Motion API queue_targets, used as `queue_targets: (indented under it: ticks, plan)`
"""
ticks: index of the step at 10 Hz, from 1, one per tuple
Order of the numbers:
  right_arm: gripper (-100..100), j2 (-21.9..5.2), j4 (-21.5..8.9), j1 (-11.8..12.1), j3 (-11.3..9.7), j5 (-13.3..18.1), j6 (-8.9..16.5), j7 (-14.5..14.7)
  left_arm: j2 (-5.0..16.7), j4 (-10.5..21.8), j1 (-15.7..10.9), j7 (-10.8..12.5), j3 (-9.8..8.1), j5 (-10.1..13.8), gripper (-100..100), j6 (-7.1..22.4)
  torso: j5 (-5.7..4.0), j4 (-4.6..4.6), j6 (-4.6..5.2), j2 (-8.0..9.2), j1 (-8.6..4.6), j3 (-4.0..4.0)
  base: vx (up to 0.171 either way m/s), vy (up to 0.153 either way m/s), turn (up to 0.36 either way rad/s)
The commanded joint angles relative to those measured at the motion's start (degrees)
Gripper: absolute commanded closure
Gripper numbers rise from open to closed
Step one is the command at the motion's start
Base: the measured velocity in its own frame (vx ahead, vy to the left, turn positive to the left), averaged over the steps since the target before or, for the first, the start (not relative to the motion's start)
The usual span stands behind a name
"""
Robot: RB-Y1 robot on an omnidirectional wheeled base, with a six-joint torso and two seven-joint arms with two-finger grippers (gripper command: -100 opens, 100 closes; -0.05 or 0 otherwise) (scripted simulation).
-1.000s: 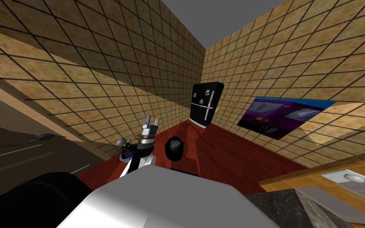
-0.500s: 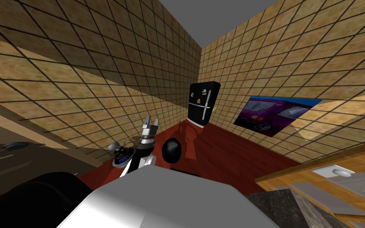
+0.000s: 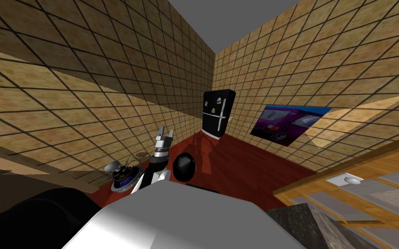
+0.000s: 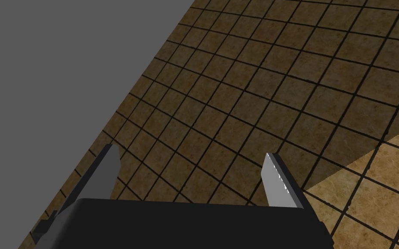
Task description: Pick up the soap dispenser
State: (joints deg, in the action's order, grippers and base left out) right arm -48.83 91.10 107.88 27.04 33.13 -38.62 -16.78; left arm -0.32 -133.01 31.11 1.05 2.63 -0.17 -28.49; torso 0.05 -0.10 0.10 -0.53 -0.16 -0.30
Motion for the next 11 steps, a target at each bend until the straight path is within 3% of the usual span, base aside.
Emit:
queue_targets:
  ticks: [1,4,6,9,11]
  plan:
    - [100,0.11,0.40,0.21,-0.20,-0.25,0.27,1.59,0.00,0.00,0.00,0.00,0.00,0.00,0,0.00,0.00,0.00,0.00,0.00,0.00,0.00,0.047,-0.031,-0.009]
    - [100,1.46,3.38,4.05,-1.73,-4.66,1.00,7.21,0.00,0.00,0.00,0.00,0.00,0.00,0,0.00,0.02,0.00,-0.03,0.03,0.02,0.01,0.091,-0.069,-0.150]
    - [100,1.46,3.38,4.05,-1.73,-4.66,1.00,9.69,0.00,0.00,0.00,0.00,0.00,0.00,0,0.00,0.02,-0.04,-0.04,-0.10,-0.01,-0.07,0.078,-0.052,-0.045]
    - [100,2.81,6.36,7.88,-3.26,-9.08,1.74,15.13,0.00,0.00,0.00,0.00,0.00,0.00,0,0.00,0.04,-0.04,-0.04,-0.04,0.03,-0.04,0.096,-0.063,-0.155]
    - [100,2.81,6.36,7.88,-3.26,-9.08,1.74,17.79,0.00,0.00,0.00,0.00,0.00,0.00,0,0.00,0.09,-0.05,-0.03,-0.07,0.11,-0.06,0.072,-0.038,-0.036]
